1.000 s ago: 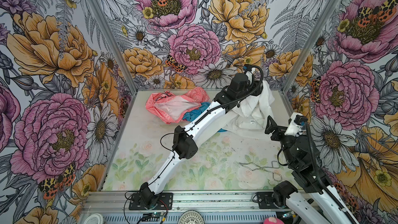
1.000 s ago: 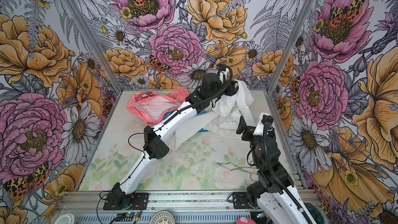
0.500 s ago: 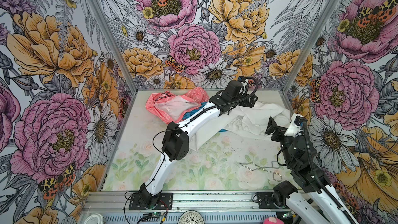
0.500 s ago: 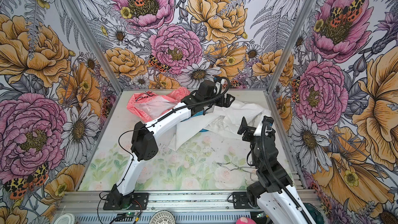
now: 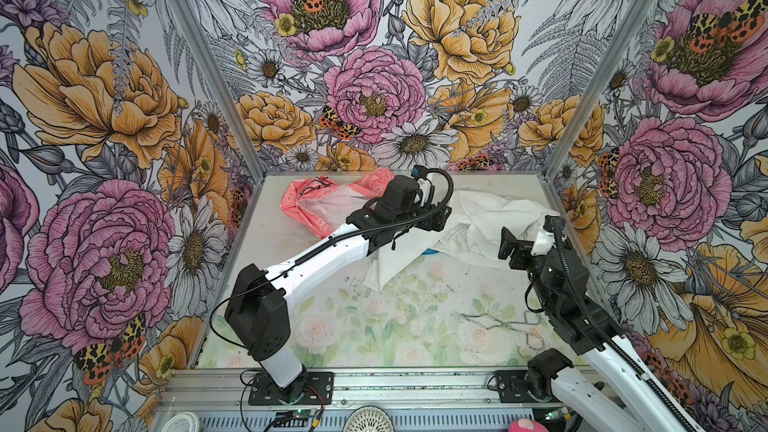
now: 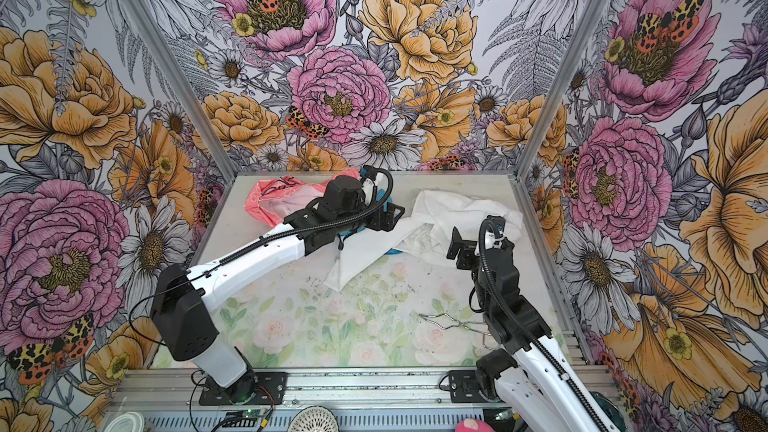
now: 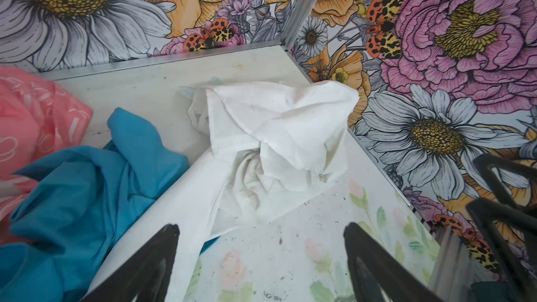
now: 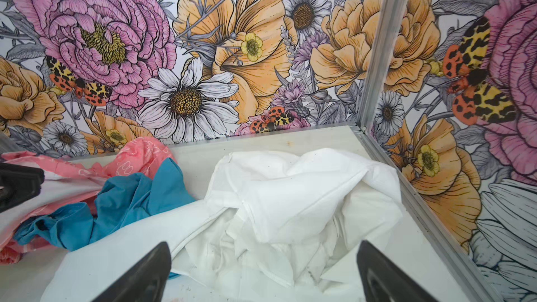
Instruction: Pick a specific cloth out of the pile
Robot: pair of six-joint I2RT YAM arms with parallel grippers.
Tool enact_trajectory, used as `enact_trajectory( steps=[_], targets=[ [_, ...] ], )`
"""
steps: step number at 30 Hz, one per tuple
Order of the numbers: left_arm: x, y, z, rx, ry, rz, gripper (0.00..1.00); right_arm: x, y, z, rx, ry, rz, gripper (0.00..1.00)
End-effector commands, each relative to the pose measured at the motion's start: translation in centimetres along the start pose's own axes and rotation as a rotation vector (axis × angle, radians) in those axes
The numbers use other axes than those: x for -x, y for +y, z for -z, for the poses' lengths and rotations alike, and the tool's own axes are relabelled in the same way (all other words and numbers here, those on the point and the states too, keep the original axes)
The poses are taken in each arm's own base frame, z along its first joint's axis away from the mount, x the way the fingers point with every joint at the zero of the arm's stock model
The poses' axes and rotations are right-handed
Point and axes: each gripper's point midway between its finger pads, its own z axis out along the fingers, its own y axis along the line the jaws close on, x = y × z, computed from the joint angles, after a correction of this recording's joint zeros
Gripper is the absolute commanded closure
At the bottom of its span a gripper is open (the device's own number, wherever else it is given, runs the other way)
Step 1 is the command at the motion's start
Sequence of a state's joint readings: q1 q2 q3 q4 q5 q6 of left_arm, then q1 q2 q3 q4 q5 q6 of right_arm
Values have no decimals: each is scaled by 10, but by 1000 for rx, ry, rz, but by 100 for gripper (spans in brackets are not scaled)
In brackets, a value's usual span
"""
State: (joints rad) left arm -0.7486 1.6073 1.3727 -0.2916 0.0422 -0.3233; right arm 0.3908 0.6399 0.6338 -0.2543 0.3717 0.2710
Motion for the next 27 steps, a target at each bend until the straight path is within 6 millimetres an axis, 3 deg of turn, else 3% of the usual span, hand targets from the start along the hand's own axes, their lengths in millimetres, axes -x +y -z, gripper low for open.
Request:
enact_trajectory(
  steps=[1, 8, 13, 21, 27],
  targets=[
    [1, 26, 21, 46, -84, 66, 13, 13, 23, -1, 121, -1, 31, 1],
    [-46, 78, 38, 85, -41, 202, 17, 7, 67, -4, 353, 65, 84, 0],
    [-78, 99, 37, 124, 22, 247, 19, 5, 84, -3, 444, 85, 92, 0],
    [-126, 132, 25, 168, 95, 359, 23, 6, 86, -4, 454, 88, 91, 0],
    [-148, 141, 9, 164, 150, 396, 30, 6, 86, -5, 449, 89, 88, 1]
  ],
)
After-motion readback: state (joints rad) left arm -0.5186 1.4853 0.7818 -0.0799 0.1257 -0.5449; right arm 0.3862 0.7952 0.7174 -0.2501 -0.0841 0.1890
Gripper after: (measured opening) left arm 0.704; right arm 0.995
